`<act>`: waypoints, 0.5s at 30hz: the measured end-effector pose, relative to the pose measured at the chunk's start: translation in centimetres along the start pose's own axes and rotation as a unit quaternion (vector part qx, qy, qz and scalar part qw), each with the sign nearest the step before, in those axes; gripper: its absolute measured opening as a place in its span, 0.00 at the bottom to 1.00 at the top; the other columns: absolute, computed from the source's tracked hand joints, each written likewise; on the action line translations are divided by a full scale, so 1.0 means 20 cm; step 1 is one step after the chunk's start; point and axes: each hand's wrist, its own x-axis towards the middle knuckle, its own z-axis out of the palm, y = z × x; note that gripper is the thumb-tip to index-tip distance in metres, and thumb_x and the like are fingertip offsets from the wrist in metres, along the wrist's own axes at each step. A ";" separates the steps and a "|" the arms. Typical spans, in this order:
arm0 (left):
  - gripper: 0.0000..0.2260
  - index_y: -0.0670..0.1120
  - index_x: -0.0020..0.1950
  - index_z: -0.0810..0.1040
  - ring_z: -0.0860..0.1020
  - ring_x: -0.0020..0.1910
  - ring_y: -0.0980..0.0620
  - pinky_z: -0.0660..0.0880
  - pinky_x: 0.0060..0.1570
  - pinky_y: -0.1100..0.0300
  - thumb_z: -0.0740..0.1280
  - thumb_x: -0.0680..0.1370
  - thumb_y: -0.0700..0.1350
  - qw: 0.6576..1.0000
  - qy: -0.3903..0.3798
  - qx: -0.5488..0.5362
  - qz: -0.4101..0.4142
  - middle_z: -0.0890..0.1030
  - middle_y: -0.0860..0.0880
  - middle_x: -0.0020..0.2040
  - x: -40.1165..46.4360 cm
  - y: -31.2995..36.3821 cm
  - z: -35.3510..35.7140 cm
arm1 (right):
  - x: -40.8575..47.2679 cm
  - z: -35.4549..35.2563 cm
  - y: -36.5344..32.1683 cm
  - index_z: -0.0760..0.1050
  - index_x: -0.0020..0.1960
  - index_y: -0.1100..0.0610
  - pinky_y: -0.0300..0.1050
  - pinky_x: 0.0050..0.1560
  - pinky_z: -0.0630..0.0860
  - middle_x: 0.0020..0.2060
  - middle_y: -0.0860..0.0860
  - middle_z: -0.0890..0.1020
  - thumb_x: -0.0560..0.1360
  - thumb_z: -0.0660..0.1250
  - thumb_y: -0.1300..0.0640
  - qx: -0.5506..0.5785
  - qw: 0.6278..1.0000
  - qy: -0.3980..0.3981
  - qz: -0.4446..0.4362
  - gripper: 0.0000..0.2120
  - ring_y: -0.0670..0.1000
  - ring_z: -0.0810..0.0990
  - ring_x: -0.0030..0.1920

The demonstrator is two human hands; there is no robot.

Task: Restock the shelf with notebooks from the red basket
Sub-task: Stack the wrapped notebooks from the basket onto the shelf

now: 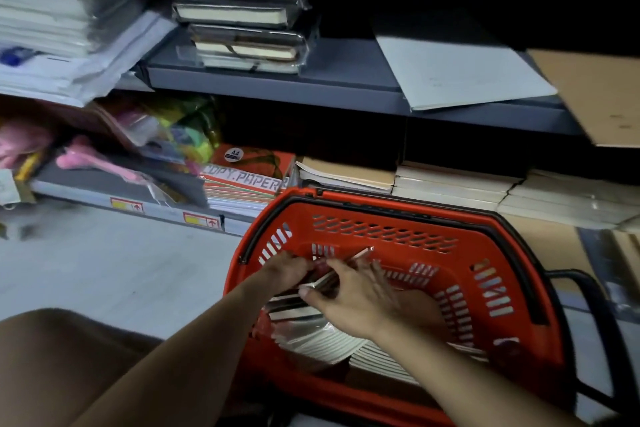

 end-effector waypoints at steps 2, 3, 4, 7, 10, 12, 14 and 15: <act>0.40 0.51 0.73 0.76 0.77 0.67 0.45 0.71 0.70 0.47 0.65 0.68 0.74 1.000 -0.013 0.002 -0.013 0.79 0.49 0.70 0.09 -0.04 0.01 | 0.00 0.00 0.00 0.67 0.74 0.37 0.56 0.73 0.68 0.73 0.54 0.73 0.66 0.57 0.18 0.004 1.000 0.006 0.003 0.41 0.60 0.67 0.74; 0.48 0.54 0.74 0.74 0.77 0.67 0.45 0.71 0.71 0.45 0.63 0.62 0.81 1.000 -0.012 -0.003 -0.010 0.78 0.49 0.70 0.18 -0.10 0.04 | 0.00 -0.01 0.00 0.67 0.73 0.37 0.56 0.73 0.69 0.72 0.53 0.73 0.66 0.57 0.19 0.004 1.000 0.007 0.001 0.41 0.60 0.67 0.74; 0.53 0.55 0.75 0.73 0.77 0.68 0.45 0.70 0.71 0.44 0.61 0.58 0.85 1.000 -0.007 -0.014 -0.016 0.78 0.50 0.70 0.25 -0.14 0.05 | -0.01 -0.01 -0.01 0.67 0.73 0.38 0.55 0.72 0.69 0.72 0.52 0.74 0.67 0.57 0.19 0.002 1.000 0.007 -0.002 0.41 0.59 0.68 0.74; 0.44 0.51 0.74 0.74 0.78 0.66 0.44 0.70 0.71 0.43 0.64 0.65 0.76 0.997 0.006 -0.057 -0.048 0.80 0.48 0.69 0.23 -0.10 0.03 | -0.02 -0.03 0.00 0.68 0.74 0.40 0.54 0.71 0.71 0.71 0.51 0.75 0.69 0.59 0.21 0.007 1.000 -0.001 -0.005 0.39 0.58 0.69 0.73; 0.34 0.50 0.71 0.78 0.80 0.62 0.45 0.71 0.70 0.44 0.66 0.71 0.68 0.995 0.011 -0.090 -0.050 0.82 0.47 0.66 0.18 -0.04 0.00 | -0.03 -0.06 0.01 0.69 0.73 0.41 0.51 0.69 0.72 0.69 0.48 0.76 0.72 0.63 0.27 0.039 0.999 -0.005 -0.009 0.34 0.55 0.71 0.72; 0.29 0.49 0.71 0.78 0.78 0.65 0.43 0.70 0.71 0.45 0.64 0.76 0.64 0.995 0.013 -0.093 -0.045 0.81 0.46 0.67 0.11 0.02 -0.02 | -0.04 -0.08 0.03 0.70 0.72 0.41 0.49 0.67 0.72 0.68 0.48 0.77 0.72 0.66 0.29 0.061 0.998 0.000 -0.005 0.32 0.53 0.71 0.71; 0.22 0.43 0.71 0.78 0.77 0.68 0.41 0.72 0.70 0.48 0.62 0.83 0.53 0.993 0.037 -0.106 -0.046 0.80 0.43 0.68 0.07 0.06 -0.04 | -0.05 -0.09 0.04 0.71 0.70 0.42 0.47 0.65 0.72 0.64 0.47 0.79 0.71 0.68 0.27 0.078 0.997 0.005 0.010 0.33 0.53 0.72 0.70; 0.19 0.39 0.69 0.78 0.78 0.67 0.40 0.74 0.67 0.48 0.62 0.83 0.48 0.991 0.053 -0.110 -0.048 0.80 0.40 0.67 0.06 0.07 -0.05 | -0.05 -0.10 0.05 0.71 0.70 0.44 0.47 0.64 0.72 0.63 0.47 0.80 0.70 0.68 0.26 0.082 0.996 0.009 0.019 0.35 0.53 0.73 0.69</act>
